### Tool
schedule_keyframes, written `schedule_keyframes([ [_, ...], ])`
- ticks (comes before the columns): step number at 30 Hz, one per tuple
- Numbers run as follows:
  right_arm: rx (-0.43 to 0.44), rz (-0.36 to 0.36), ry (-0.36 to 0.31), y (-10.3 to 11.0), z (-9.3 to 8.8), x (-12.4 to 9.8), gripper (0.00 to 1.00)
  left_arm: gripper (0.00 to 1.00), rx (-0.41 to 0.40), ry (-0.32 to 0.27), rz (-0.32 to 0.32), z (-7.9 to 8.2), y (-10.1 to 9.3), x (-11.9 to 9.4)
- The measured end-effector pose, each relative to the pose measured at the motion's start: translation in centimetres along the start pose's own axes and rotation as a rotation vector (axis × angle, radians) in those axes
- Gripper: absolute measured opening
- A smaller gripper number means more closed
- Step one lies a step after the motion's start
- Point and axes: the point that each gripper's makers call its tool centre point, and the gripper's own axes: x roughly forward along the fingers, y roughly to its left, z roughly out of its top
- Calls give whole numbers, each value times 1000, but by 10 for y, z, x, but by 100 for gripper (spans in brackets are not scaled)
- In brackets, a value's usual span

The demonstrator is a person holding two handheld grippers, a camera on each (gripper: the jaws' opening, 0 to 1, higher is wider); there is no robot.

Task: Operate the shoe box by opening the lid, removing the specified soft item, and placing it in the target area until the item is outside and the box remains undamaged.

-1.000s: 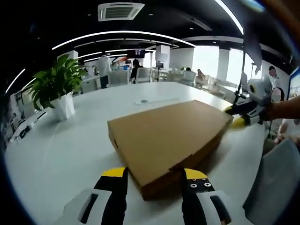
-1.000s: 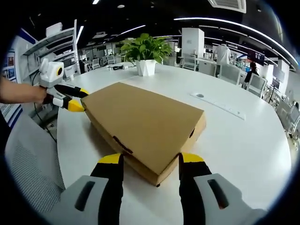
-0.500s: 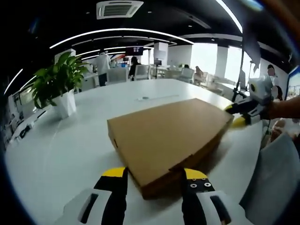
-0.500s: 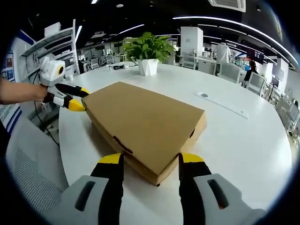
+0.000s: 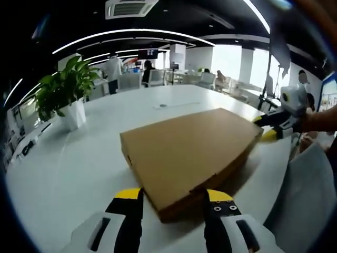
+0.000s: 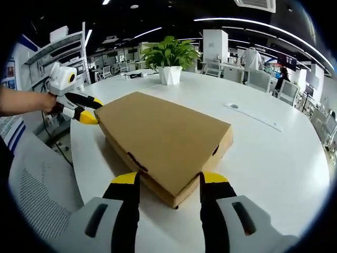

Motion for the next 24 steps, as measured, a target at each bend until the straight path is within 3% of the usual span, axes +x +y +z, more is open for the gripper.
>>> schedule_keyframes([
  [24, -22, 17, 0, 25, -7, -8, 40, 46, 4, 24, -12, -15, 2, -20],
])
